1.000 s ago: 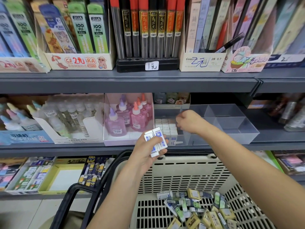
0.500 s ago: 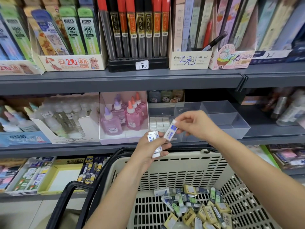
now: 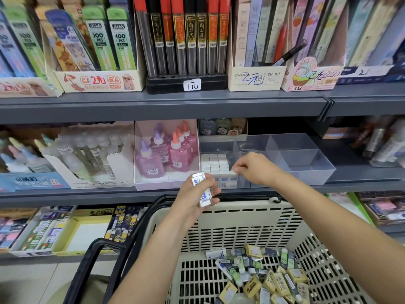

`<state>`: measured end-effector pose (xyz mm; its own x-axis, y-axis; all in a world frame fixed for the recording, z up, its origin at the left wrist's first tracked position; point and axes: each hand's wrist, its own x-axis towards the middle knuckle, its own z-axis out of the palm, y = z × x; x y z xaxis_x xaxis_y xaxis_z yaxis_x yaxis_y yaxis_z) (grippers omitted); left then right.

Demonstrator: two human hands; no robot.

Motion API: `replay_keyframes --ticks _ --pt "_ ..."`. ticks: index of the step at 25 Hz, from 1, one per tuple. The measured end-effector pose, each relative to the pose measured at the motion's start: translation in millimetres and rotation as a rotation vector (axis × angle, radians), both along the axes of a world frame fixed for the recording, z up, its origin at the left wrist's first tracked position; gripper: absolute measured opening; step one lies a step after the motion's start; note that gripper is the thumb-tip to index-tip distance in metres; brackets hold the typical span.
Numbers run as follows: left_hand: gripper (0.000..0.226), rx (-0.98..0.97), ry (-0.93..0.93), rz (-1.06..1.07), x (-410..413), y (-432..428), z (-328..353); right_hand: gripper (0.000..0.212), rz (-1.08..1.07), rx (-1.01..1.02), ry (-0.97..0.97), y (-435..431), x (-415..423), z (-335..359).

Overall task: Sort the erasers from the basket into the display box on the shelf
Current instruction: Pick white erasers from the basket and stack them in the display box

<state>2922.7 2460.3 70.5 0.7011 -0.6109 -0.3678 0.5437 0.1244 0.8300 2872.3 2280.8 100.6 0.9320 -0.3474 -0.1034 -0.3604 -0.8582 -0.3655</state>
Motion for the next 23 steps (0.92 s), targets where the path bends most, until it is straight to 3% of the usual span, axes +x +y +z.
replay_keyframes --ticks 3,7,10,12,17,23 --pt "0.020 -0.082 0.038 -0.046 -0.1 0.1 1.1 0.026 0.021 -0.037 -0.024 -0.6 -2.2 -0.4" --pt "0.023 -0.114 0.056 -0.147 -2.4 1.3 3.9 0.018 -0.079 0.087 -0.359 12.7 -15.7 5.5" --pt "0.026 -0.108 0.053 -0.267 -8.2 -1.1 7.2 0.008 0.007 0.313 -0.292 32.6 -25.0 9.9" --pt "0.028 -0.091 0.042 -0.289 -12.9 -4.5 7.4 0.006 0.042 0.355 -0.226 37.9 -26.9 10.4" --pt "0.014 -0.030 0.041 -0.185 -11.3 -5.9 6.4 0.008 -0.107 0.661 -0.318 23.6 -36.4 25.1" --pt "0.004 -0.042 0.045 -0.134 -11.9 -6.4 2.2 0.019 -0.053 0.940 -0.296 24.3 -40.8 21.7"
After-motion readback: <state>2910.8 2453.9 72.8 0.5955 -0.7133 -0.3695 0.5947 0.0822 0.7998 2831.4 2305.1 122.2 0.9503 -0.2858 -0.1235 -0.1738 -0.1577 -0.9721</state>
